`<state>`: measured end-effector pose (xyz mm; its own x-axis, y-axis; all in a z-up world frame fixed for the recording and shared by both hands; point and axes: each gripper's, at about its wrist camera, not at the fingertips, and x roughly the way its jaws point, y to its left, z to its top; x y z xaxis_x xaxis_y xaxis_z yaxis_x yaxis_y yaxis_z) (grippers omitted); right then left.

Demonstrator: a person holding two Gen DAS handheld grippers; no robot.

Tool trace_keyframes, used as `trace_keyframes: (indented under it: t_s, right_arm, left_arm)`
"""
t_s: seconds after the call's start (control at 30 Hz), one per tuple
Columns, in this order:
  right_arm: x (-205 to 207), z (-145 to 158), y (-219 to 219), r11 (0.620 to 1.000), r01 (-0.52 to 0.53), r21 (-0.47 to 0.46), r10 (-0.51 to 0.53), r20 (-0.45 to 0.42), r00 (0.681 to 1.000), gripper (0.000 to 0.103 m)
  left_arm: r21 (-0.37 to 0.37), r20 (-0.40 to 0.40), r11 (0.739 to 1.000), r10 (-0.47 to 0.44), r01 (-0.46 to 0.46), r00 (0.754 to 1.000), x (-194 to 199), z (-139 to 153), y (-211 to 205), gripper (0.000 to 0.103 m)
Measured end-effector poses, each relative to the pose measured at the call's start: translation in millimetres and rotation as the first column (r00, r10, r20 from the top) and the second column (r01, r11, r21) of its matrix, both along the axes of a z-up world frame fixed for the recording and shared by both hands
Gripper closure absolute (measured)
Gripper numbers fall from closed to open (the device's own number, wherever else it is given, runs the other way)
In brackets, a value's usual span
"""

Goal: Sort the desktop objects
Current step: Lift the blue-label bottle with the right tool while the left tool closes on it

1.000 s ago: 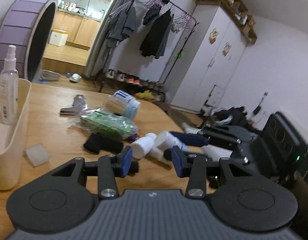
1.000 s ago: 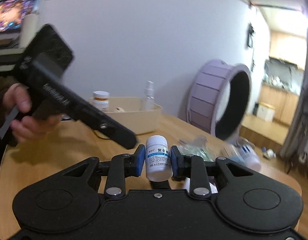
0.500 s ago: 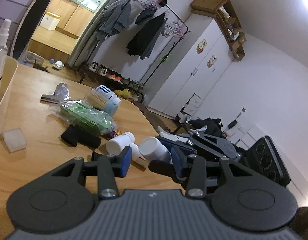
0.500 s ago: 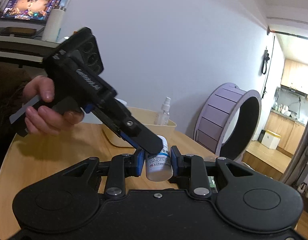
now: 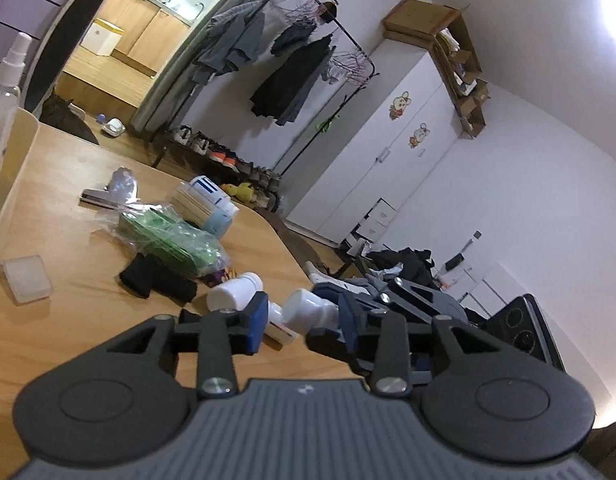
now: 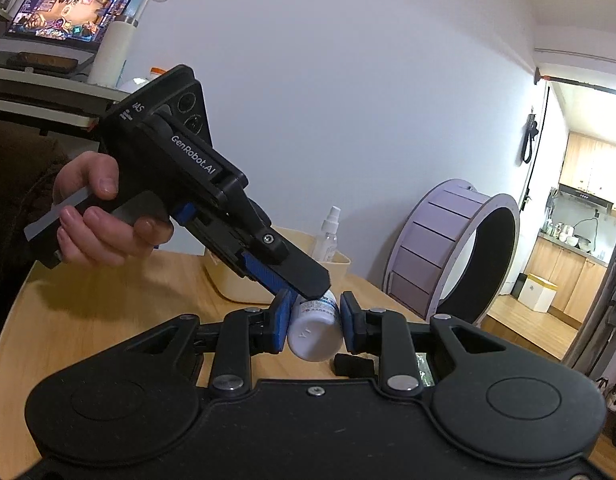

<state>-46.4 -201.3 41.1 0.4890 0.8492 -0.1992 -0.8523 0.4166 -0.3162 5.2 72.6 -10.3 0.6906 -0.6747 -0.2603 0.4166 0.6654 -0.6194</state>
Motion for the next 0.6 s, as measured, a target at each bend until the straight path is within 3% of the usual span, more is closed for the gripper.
trace_keyframes:
  t_s: [0.1,0.23,0.43,0.6]
  right_arm:
    - [1.5,-0.4,0.1,1.000,0.003,-0.006,-0.004,-0.027,1.000,0.076]
    - [12.1,-8.2,9.3,0.997,0.012,-0.070,-0.021,-0.125,0.992,0.076]
    - [29.8,-27.7,25.4,0.971,0.026,-0.237,-0.091,-0.271,0.958,0.076]
    - [31.3,-29.3,32.5,0.951,0.044,-0.307,-0.136,-0.286,0.948,0.073]
  left_arm:
    - [-0.009,0.004,1.000,0.025,-0.025,1.000,-0.1,2.2,8.4,0.064]
    - [0.007,0.004,0.999,0.049,-0.049,0.999,-0.2,2.9,11.3,0.064]
    - [0.051,-0.014,0.997,0.062,-0.061,0.998,1.3,0.6,9.1,0.064]
    - [0.118,-0.026,0.991,0.063,-0.059,0.998,2.3,-1.7,3.5,0.064]
